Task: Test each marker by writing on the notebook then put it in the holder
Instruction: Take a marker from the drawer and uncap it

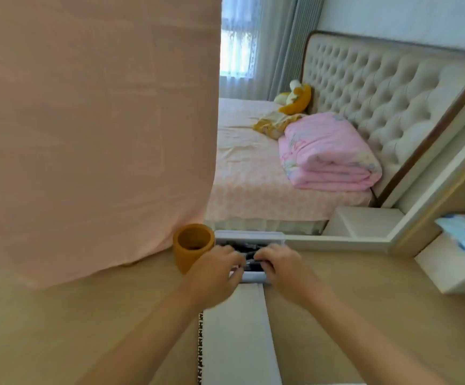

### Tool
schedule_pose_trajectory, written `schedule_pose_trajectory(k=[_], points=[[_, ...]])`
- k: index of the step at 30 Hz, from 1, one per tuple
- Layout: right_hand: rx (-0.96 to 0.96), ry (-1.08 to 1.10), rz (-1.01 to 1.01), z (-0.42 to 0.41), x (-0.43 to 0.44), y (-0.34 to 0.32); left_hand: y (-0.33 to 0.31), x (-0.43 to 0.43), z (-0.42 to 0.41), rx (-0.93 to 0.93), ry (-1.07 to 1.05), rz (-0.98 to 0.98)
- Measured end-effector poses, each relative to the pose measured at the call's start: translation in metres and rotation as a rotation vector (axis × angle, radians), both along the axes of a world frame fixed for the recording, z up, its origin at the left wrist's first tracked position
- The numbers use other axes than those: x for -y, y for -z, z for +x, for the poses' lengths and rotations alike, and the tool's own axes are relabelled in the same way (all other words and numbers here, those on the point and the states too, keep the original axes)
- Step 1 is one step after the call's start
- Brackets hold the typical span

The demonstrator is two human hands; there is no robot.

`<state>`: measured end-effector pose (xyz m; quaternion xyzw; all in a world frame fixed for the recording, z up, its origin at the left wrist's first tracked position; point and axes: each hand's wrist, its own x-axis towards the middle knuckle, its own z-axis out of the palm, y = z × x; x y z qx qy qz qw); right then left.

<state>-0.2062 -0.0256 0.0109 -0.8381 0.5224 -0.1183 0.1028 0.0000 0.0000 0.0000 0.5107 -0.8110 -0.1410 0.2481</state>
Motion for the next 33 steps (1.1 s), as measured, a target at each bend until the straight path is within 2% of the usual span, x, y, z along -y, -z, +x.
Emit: schedule_pose_trajectory(k=[3,6,9,15,18,21,24,28,31,33], points=[[-0.044,-0.032,0.004,0.005,0.036,0.021,0.023,0.033,-0.014,0.066,0.013,-0.047],[-0.151,-0.039,0.110,0.002,0.058,0.037,0.046,0.049,-0.025,0.093,0.032,-0.006],[-0.149,-0.020,0.227,-0.003,0.073,0.045,0.064,0.061,-0.029,0.125,0.028,-0.005],[-0.174,-0.045,0.123,0.000,0.082,0.063,0.085,0.075,-0.029,0.099,-0.022,0.080],[-0.073,-0.016,0.046,-0.008,0.076,0.060,0.085,0.071,-0.026,0.058,-0.042,0.028],[0.110,0.038,-0.025,-0.018,0.059,0.049,0.078,0.064,-0.024,0.013,-0.025,-0.071],[0.240,0.042,-0.109,-0.025,0.040,0.038,0.065,0.050,-0.023,-0.034,-0.016,-0.231],[0.420,0.034,-0.125,-0.021,0.009,0.030,0.053,0.025,-0.016,-0.066,-0.022,-0.415],[0.512,0.028,-0.112,-0.006,-0.013,0.039,0.061,0.001,-0.006,-0.150,-0.042,-0.385],[0.648,0.011,-0.019,0.006,-0.025,0.048,0.071,-0.013,0.001,-0.223,-0.064,-0.349]])
